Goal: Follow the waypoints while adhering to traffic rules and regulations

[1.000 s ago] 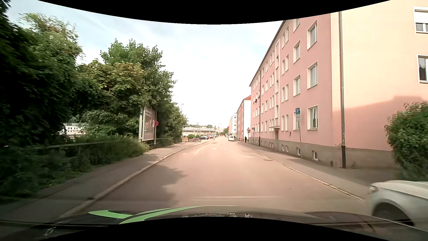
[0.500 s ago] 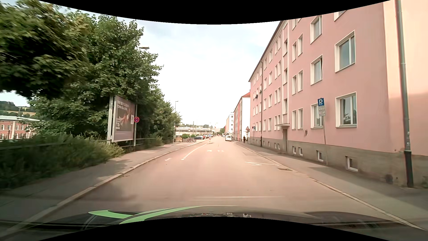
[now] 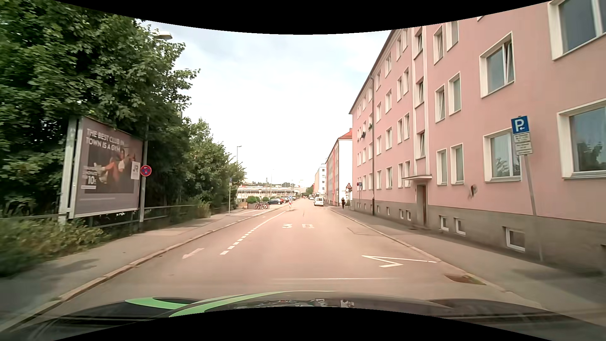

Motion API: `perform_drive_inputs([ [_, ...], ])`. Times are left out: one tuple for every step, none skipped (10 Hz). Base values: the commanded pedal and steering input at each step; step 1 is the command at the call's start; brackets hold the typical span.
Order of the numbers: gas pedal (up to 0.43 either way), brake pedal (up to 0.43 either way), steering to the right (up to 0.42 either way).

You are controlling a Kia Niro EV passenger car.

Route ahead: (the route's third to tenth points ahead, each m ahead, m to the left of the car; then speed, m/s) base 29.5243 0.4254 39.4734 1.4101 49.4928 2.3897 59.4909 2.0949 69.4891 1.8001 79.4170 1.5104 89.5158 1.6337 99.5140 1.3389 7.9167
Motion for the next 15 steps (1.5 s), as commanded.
perform_drive_inputs([
  [0.059,0.0,0.014],
  [0.059,0.0,0.008],
  [0.059,0.0,0.007],
  [0.059,0.0,0.006],
  [0.059,0.0,0.006],
  [0.059,0.0,0.005],
  [0.059,0.0,0.005],
  [0.028,0.0,0.005],
  [0.028,0.0,0.005],
  [0.02,0.0,0.005],
  [0.008,0.0,0.004],
  [0.008,0.0,0.004],
  [0.008,0.0,0.003],
  [0.0,0.0,0.002],
  [0.0,0.0,0.002],
])
